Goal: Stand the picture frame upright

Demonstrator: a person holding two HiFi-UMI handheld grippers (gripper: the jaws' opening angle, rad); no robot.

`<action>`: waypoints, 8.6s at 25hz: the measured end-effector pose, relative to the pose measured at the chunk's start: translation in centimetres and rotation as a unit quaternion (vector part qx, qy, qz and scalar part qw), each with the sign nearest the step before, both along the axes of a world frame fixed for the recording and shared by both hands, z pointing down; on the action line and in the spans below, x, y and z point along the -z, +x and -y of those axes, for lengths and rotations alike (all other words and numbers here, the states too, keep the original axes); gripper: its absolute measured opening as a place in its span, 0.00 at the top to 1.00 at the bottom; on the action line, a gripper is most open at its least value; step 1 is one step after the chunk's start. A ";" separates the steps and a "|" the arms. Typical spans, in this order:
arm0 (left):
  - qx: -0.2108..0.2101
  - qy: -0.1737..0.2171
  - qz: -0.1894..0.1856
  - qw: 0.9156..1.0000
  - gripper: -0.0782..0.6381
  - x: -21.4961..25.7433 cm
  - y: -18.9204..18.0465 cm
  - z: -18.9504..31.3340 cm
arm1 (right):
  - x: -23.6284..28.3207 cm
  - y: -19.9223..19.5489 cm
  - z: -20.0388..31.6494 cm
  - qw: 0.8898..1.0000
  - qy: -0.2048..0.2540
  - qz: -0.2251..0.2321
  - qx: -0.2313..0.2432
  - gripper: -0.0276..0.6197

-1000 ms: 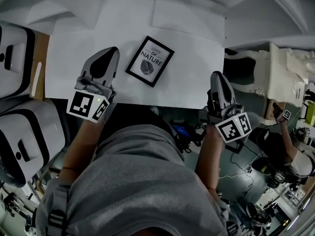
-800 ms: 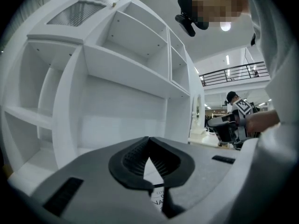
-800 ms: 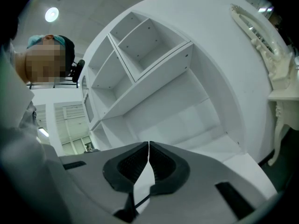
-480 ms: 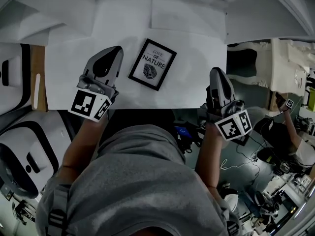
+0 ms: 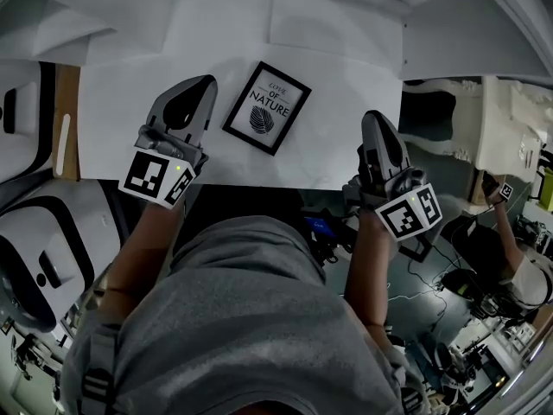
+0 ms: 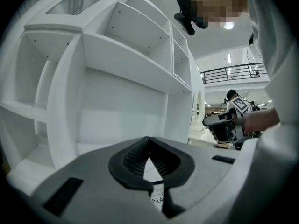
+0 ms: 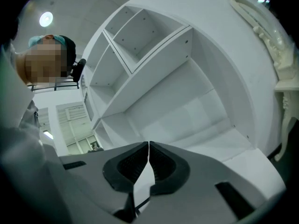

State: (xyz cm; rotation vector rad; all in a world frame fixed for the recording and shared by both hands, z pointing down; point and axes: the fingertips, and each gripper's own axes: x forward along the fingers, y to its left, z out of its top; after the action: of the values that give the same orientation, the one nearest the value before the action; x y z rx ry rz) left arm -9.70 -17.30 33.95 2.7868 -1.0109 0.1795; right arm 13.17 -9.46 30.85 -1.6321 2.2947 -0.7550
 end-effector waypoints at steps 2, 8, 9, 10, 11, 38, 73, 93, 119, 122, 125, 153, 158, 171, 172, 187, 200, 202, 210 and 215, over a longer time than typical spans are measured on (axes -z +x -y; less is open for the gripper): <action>0.007 -0.004 0.003 1.000 0.88 -0.1 0.4 -0.1 | -0.2 0.2 0.5 1.000 -0.008 -0.001 0.020 0.91; 0.017 -0.010 0.019 1.000 0.88 -1.4 2.5 -0.2 | -2.2 1.4 1.8 0.998 -0.053 0.035 0.020 0.91; 0.019 -0.012 0.019 1.000 0.88 -1.7 2.8 -0.2 | -2.6 1.2 2.0 0.996 -0.062 0.055 0.015 0.91; 0.021 -0.015 0.019 0.999 0.88 -2.0 3.2 -0.1 | -3.0 0.7 2.2 0.995 -0.072 0.074 0.018 0.91; 0.023 -0.016 0.020 0.999 0.88 -2.3 3.5 0.0 | -3.4 0.0 2.5 0.993 -0.082 0.087 0.025 0.91; -0.001 -0.091 0.145 0.985 0.88 -15.4 6.5 2.4 | -21.6 -5.8 5.9 0.947 -0.310 -0.085 0.012 0.77; 0.001 -0.213 0.221 0.952 0.78 -25.8 6.5 1.4 | -28.3 -3.6 3.9 0.907 -0.405 -0.101 -0.065 0.83; 0.051 -0.237 0.197 0.950 0.78 -25.8 4.8 -0.7 | -28.8 -4.8 5.3 0.888 -0.426 -0.158 0.072 0.83; 0.044 -0.274 0.187 0.942 0.76 -25.5 4.9 -4.2 | -28.7 -4.8 4.3 0.879 -0.392 -0.103 0.251 0.83; 0.041 -0.277 0.186 0.942 0.76 -25.6 4.9 -4.5 | -28.8 -4.8 4.1 0.878 -0.378 -0.107 0.274 0.83; 0.035 -0.280 0.185 0.941 0.76 -25.6 4.9 -5.0 | -28.8 -4.8 3.8 0.878 -0.368 -0.109 0.287 0.83; -0.026 -0.302 0.168 0.938 0.76 -25.0 6.2 -9.6 | -28.3 -3.4 -1.6 0.880 -0.320 -0.120 0.331 0.83; -0.029 -0.304 0.157 0.939 0.76 -25.0 6.3 -10.0 | -28.3 -3.3 -1.9 0.890 -0.307 -0.105 0.321 0.83; -0.039 -0.310 0.151 0.938 0.68 -24.7 6.7 -11.6 | -27.6 -4.1 -2.9 0.892 -0.284 -0.145 0.319 0.75; -0.038 -0.316 0.147 0.936 0.68 -24.8 6.6 -11.8 | -27.6 -4.3 -3.0 0.892 -0.282 -0.151 0.318 0.73; -0.008 -0.310 0.192 0.931 0.67 -25.5 6.7 -11.5 | -28.3 -4.8 -5.2 0.889 -0.315 -0.185 0.277 0.68; 0.015 -0.296 0.193 0.935 0.67 -25.5 6.9 -11.4 | -28.8 -5.2 -5.2 0.874 -0.333 -0.255 0.246 0.68; 0.018 -0.299 0.194 0.934 0.67 -25.6 6.8 -11.4 | -28.9 -5.2 -5.2 0.876 -0.332 -0.253 0.241 0.68; 0.032 -0.306 0.196 0.931 0.69 -25.3 6.7 -11.3 | -28.7 -5.1 -4.9 0.884 -0.334 -0.238 0.223 0.71; 0.037 -0.288 0.195 0.937 0.70 -24.6 6.6 -11.0 | -28.0 -4.8 -4.5 0.896 -0.323 -0.223 0.206 0.74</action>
State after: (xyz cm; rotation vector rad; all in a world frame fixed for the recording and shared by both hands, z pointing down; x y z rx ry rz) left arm -3.10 -6.28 58.55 2.2109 -0.9391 0.8898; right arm 8.41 -4.97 58.83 -1.7037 2.9953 -1.5123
